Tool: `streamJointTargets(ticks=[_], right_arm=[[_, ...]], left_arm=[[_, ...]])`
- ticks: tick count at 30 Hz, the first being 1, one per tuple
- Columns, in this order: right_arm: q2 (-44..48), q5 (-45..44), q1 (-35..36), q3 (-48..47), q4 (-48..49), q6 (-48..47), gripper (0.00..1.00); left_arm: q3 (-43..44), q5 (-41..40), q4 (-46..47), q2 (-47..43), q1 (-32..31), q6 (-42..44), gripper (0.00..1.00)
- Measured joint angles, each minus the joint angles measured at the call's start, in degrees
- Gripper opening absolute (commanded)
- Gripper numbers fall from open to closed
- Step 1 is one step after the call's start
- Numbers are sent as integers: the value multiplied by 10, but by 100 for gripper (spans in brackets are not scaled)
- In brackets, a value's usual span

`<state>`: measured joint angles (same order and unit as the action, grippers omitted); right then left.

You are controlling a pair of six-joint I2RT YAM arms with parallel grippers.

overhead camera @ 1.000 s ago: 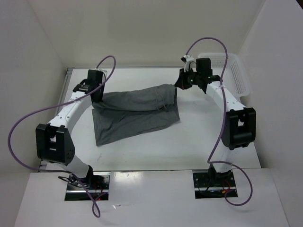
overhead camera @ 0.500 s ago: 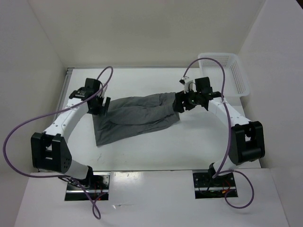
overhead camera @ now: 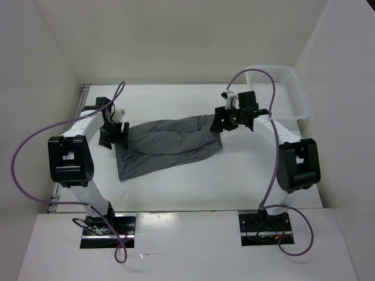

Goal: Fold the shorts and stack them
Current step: Flatten the shorts out

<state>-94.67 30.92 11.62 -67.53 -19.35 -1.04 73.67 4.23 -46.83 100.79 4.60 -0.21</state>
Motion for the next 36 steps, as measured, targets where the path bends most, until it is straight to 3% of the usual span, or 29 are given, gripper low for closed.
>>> streamJointTargets(ticks=[4,7,10,11,12,14,15,18,19,21,25,30,36], right_arm=[[-45,5,0,-11,15,26,70],[-81,6,0,-26,24,47,65],[-107,8,0,-40,33,64,58],[-113,9,0,-45,35,68,55],[-117,10,0,-50,37,74,48],[-127,13,1,-62,40,80,40],[-133,15,1,-69,41,84,31],[-155,17,1,-99,49,90,17],[-162,19,1,-108,51,91,9],[-173,24,1,-125,52,90,1],[-196,36,-2,-180,40,89,0],[-223,55,-16,-324,24,89,0],[-209,90,-42,-476,19,89,0]], left_arm=[[29,56,-20,18,4,0,82],[45,88,-24,34,3,0,76],[46,110,-32,50,3,0,64],[46,114,-34,54,3,-1,59],[46,118,-36,60,3,0,46],[46,124,-42,69,3,-3,34],[46,126,-44,75,3,-2,25],[47,130,-49,95,3,0,11],[47,130,-50,99,3,-1,0],[47,129,-53,104,3,-1,0],[88,93,-73,106,2,0,0],[248,-36,-50,87,-14,0,0],[402,-178,10,-4,-67,0,0]])
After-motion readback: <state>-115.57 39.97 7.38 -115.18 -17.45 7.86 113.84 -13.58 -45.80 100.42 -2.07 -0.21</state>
